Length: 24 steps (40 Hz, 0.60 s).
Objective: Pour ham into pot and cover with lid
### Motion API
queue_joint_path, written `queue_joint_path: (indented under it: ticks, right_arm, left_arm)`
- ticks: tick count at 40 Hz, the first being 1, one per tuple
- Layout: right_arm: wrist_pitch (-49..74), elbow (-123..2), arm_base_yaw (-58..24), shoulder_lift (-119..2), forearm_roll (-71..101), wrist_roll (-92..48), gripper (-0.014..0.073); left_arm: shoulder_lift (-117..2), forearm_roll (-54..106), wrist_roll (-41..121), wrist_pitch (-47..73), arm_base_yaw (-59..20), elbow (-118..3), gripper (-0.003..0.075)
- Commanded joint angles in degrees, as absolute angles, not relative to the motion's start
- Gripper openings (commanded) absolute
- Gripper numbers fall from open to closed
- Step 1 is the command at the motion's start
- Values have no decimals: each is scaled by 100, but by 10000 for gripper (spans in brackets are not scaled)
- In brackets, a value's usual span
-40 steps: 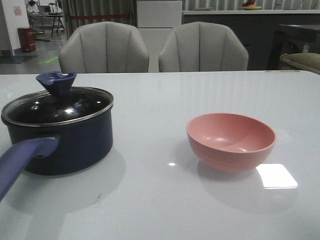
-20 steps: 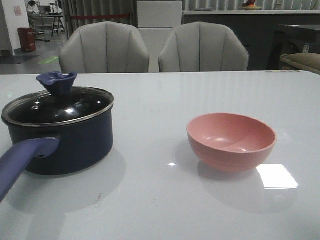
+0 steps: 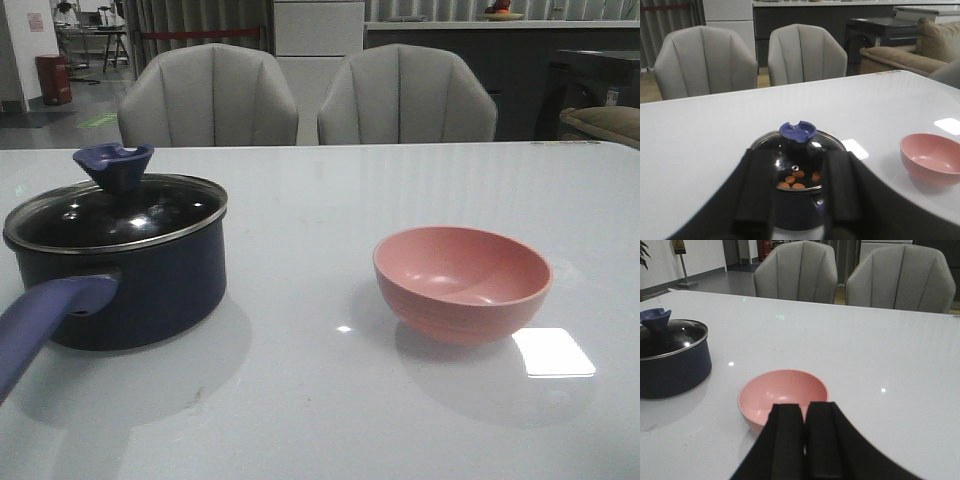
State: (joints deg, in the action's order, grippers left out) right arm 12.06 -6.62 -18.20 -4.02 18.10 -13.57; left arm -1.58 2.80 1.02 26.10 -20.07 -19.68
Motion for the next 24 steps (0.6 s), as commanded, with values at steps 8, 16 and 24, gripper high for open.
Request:
queue_joint_path:
  ticks: [8, 16, 24]
  right_arm:
    - [752, -837, -1822, -450, 1822, -1427, 148]
    - [752, -837, -1822, -450, 1822, -1427, 148]
    - [752, -837, -1822, -450, 1822, -1427, 148]
  left_arm:
    - [-221, 328, 112, 2154, -2017, -2113, 120]
    - [-221, 328, 112, 2154, -2017, -2113, 120]
    - [-221, 328, 112, 2137, -2017, -2099, 120]
